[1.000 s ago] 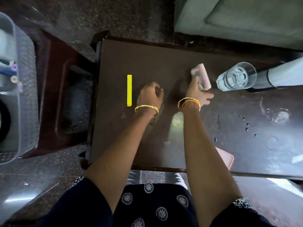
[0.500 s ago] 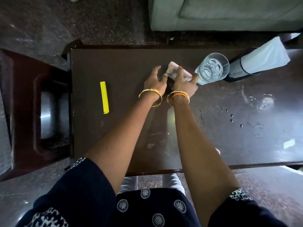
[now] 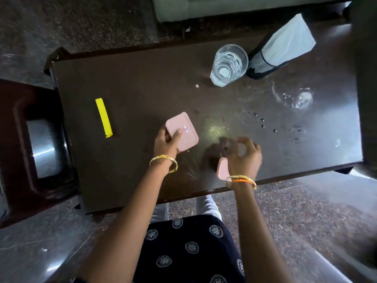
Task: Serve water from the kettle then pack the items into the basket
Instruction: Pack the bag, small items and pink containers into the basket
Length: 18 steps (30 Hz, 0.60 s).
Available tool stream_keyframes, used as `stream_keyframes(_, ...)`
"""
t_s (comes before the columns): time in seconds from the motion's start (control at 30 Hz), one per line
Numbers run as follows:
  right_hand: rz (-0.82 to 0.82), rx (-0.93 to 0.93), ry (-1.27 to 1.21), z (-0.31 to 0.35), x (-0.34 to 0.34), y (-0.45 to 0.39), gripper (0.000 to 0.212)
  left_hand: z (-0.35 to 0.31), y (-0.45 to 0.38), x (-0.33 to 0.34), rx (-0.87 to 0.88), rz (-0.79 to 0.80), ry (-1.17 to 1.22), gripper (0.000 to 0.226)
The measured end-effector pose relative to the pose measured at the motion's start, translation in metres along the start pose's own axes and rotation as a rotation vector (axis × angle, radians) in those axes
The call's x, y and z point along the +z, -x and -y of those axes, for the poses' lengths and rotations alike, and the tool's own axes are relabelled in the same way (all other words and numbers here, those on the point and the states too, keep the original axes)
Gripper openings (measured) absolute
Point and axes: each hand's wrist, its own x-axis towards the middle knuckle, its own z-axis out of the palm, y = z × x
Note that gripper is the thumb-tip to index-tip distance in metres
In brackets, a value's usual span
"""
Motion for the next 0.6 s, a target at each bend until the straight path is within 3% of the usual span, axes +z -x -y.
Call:
stream_keyframes(0.1,0.207,0.166,0.248,-0.040,-0.024,0.002,0.041,0.026,0.015,-0.006,-0.023,0.010,-0.106,0.035)
stream_keyframes(0.17,0.324,0.139,0.259,-0.049,-0.023,0.006,0.043,0.040,0.021,-0.008,-0.058,0.007,-0.172,0.037)
stream_keyframes(0.4,0.371,0.073,0.140,-0.037,-0.004,0.013,0.026,0.061,0.034,-0.031,-0.036,-0.063,-0.115,0.027)
stream_keyframes(0.6,0.466,-0.034,-0.051,0.033,0.036,0.034,0.021,0.044,0.050,-0.089,0.124,-0.282,0.059,0.026)
